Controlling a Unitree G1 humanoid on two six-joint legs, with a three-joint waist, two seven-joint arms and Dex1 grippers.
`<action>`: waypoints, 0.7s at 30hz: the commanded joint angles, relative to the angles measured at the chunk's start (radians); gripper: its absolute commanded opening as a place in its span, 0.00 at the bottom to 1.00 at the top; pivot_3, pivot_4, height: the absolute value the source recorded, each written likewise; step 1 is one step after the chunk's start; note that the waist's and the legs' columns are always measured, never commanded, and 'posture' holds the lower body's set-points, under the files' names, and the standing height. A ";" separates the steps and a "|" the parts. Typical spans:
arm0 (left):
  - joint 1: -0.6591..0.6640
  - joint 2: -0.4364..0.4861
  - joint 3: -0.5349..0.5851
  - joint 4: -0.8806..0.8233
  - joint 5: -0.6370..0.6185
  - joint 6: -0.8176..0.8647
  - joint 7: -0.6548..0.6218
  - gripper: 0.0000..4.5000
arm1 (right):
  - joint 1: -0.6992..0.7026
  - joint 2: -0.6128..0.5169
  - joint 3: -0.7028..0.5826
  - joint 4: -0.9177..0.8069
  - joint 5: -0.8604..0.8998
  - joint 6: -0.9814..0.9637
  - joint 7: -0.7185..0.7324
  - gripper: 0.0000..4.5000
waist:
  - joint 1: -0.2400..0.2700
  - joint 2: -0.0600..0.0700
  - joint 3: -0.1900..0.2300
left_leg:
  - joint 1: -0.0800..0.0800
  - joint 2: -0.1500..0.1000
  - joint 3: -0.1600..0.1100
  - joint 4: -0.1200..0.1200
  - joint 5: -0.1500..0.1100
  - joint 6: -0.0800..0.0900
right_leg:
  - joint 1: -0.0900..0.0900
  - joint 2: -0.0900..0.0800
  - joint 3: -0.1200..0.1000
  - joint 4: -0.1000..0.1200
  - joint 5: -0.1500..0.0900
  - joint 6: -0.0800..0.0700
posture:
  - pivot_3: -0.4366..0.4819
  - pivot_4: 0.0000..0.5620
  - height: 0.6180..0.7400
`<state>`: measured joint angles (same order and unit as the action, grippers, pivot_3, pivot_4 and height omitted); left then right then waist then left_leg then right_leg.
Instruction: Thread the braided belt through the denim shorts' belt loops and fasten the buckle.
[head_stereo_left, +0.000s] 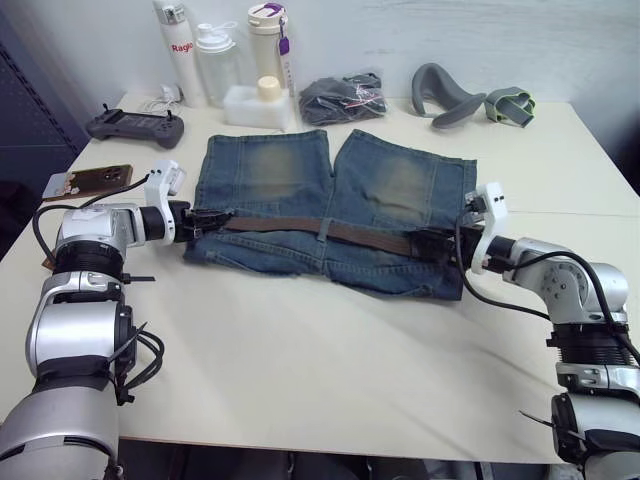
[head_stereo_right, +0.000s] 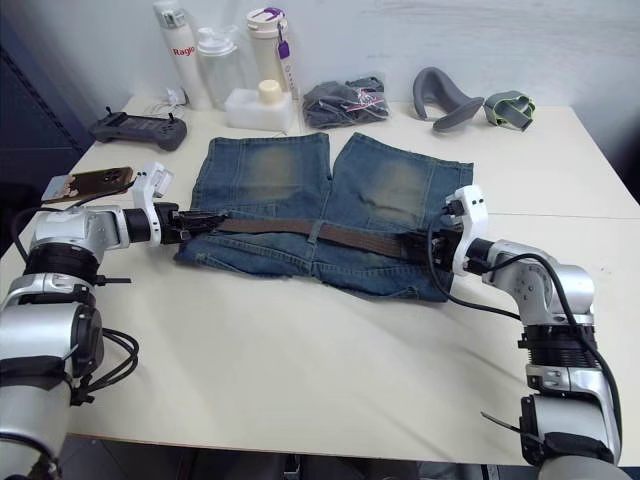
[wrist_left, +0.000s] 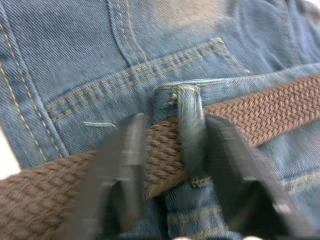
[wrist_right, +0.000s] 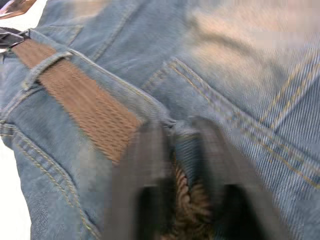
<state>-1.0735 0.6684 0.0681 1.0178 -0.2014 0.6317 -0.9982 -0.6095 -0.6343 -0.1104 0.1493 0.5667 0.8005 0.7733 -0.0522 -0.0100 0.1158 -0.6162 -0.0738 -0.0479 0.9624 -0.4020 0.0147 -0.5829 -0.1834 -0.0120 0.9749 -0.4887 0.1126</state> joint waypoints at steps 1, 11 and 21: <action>0.025 0.016 0.046 -0.119 -0.054 -0.010 -0.060 0.01 | 0.021 -0.026 0.013 -0.079 -0.031 -0.095 0.062 0.00 | 0.001 0.000 0.000 | 0.000 0.000 0.000 0.000 0.000 0.000 | 0.000 0.000 0.000 0.000 0.000 0.000 | 0.48 0.27 0.11; 0.454 -0.006 0.226 -0.732 -0.174 -0.209 -0.029 0.01 | 0.382 -0.018 -0.024 -0.449 -0.310 -0.662 -0.017 0.00 | 0.001 0.000 0.000 | 0.000 0.000 0.000 -0.001 0.000 0.000 | 0.000 0.000 0.001 -0.002 0.000 0.000 | 0.48 0.27 0.11; 1.192 -0.015 0.318 -1.192 0.100 -1.231 0.049 0.01 | 1.042 -0.054 -0.177 -0.344 -0.651 -1.726 -0.087 0.00 | 0.049 0.004 -0.009 | -0.003 0.001 0.008 0.015 -0.009 0.009 | 0.003 -0.006 -0.004 -0.004 -0.009 -0.016 | 0.48 0.27 0.11</action>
<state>0.0772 0.6469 0.3404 -0.1445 -0.1180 -0.4511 -0.9609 0.4140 -0.6775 -0.2299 -0.2467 -0.0502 -0.7606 0.7145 -0.0035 -0.0064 0.1064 -0.6211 -0.0716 -0.0346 0.9824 -0.4145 0.0248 -0.5828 -0.1964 -0.0220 0.9727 -0.5080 0.0813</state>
